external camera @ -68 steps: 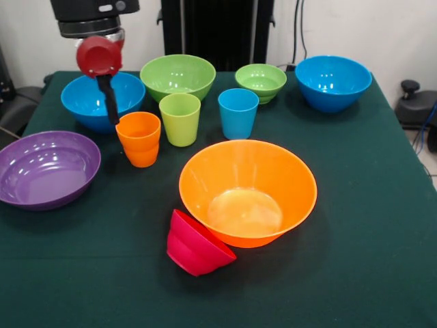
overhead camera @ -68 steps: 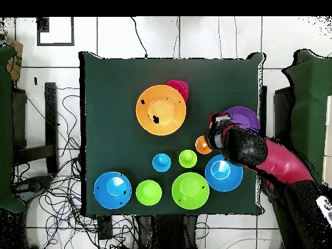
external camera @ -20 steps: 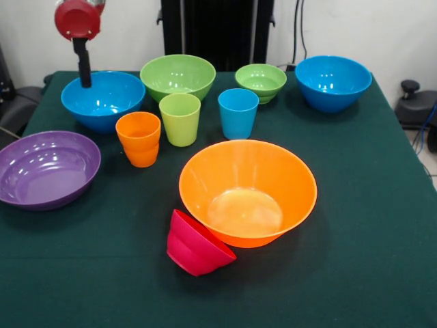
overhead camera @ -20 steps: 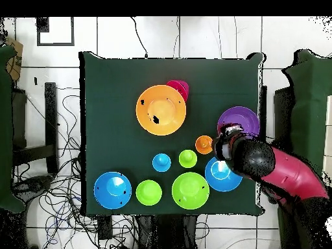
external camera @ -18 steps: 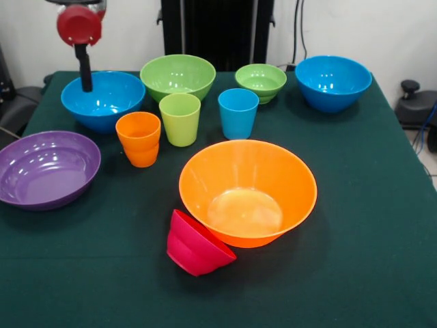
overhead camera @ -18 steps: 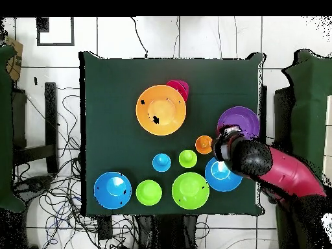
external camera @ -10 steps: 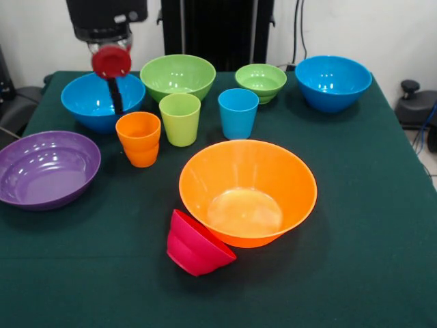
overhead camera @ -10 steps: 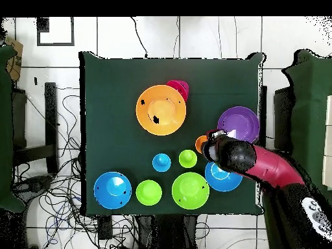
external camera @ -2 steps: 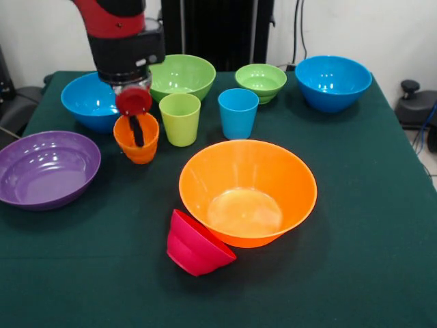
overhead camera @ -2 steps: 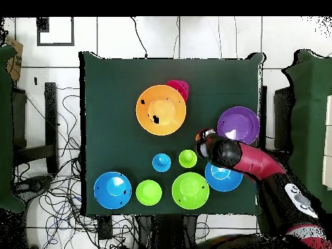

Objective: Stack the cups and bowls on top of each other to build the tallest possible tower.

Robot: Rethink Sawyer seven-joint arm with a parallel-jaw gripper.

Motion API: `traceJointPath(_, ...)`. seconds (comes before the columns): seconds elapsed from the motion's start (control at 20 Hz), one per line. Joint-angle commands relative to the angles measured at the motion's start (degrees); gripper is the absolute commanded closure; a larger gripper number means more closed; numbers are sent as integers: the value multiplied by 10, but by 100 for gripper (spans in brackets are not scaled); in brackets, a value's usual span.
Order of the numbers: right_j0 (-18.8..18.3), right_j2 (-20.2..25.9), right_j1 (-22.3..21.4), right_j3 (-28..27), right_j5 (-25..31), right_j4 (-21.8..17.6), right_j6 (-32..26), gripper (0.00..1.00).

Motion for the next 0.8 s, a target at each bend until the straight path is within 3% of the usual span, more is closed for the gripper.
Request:
traceJointPath(0.05, 23, 3, 94, -66, -52, -38, -16, 0)
traceJointPath(0.4, 29, -9, 101, -72, -49, -32, -14, 0)
traceJointPath(0.8, 22, -3, 70, -8, -44, -25, -5, 0)
